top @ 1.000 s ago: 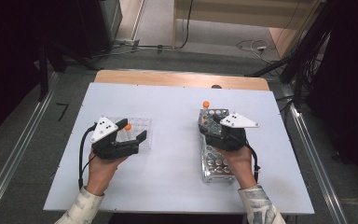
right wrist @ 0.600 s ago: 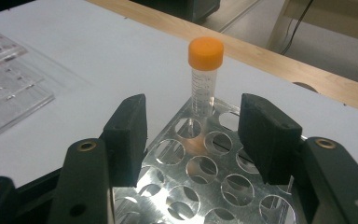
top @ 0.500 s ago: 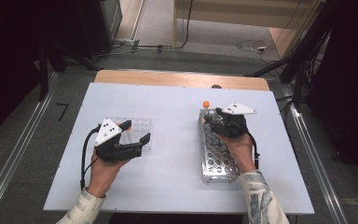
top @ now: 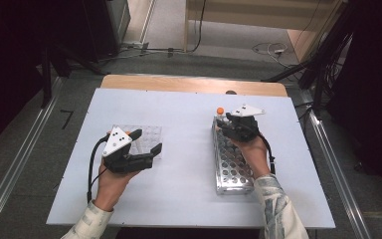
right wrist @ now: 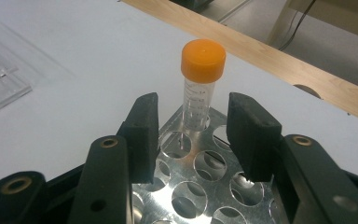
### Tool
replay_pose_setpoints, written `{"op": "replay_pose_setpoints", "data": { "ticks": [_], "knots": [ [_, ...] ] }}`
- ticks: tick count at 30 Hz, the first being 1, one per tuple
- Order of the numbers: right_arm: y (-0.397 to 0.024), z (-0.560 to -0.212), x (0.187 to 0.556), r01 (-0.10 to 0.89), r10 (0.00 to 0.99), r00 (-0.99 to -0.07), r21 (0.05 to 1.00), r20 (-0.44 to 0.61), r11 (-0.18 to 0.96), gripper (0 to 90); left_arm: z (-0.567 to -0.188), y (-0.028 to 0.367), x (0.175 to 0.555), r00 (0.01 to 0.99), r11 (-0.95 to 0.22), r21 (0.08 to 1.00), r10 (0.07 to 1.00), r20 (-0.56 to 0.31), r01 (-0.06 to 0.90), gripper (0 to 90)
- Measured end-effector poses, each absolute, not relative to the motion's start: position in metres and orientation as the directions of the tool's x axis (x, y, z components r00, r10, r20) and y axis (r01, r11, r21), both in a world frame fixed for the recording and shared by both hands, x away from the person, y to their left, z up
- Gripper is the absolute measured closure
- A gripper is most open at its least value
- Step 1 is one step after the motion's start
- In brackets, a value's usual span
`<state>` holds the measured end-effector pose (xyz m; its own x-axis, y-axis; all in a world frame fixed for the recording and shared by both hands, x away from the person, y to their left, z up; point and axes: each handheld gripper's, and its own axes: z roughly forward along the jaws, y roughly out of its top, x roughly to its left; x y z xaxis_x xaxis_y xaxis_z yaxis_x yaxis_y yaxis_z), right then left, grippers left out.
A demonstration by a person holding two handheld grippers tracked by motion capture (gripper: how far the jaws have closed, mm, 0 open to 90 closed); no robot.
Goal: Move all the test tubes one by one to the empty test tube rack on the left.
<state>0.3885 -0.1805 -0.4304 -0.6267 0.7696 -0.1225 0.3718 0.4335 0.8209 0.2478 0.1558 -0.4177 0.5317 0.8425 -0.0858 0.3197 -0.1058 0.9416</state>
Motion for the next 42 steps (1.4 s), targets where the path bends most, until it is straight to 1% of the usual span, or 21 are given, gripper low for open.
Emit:
{"op": "replay_pose_setpoints", "data": {
  "ticks": [6,10,13,17,26,32,42],
  "knots": [
    [-0.175,-0.431,0.396,0.386,0.77,-0.624,0.802,-0.137,0.455,56.6,-0.418,0.156,0.248,0.531,-0.105,0.942,0.843,-0.087,0.32,20.0],
    [-0.172,-0.432,0.398,0.383,0.765,-0.63,0.803,-0.134,0.456,60.9,-0.418,0.156,0.248,0.531,-0.106,0.941,0.843,-0.087,0.321,20.1],
    [-0.167,-0.432,0.401,0.388,0.767,-0.625,0.793,-0.148,0.47,61.9,-0.419,0.155,0.248,0.533,-0.11,0.94,0.842,-0.084,0.323,20.2],
    [-0.164,-0.432,0.404,0.397,0.783,-0.6,0.788,-0.164,0.47,71.1,-0.419,0.154,0.248,0.536,-0.112,0.939,0.84,-0.085,0.324,20.3],
    [-0.168,-0.431,0.405,0.405,0.783,-0.609,0.797,-0.13,0.447,72.3,-0.421,0.153,0.248,0.539,-0.116,0.938,0.838,-0.084,0.327,20.3],
    [-0.172,-0.428,0.404,0.404,0.791,-0.605,0.821,-0.091,0.404,72.3,-0.422,0.153,0.248,0.537,-0.12,0.936,0.84,-0.082,0.331,20.3],
    [-0.175,-0.426,0.401,0.402,0.795,-0.6,0.826,-0.088,0.394,72.3,-0.422,0.153,0.248,0.537,-0.119,0.936,0.839,-0.084,0.331,20.4]
  ]
}}
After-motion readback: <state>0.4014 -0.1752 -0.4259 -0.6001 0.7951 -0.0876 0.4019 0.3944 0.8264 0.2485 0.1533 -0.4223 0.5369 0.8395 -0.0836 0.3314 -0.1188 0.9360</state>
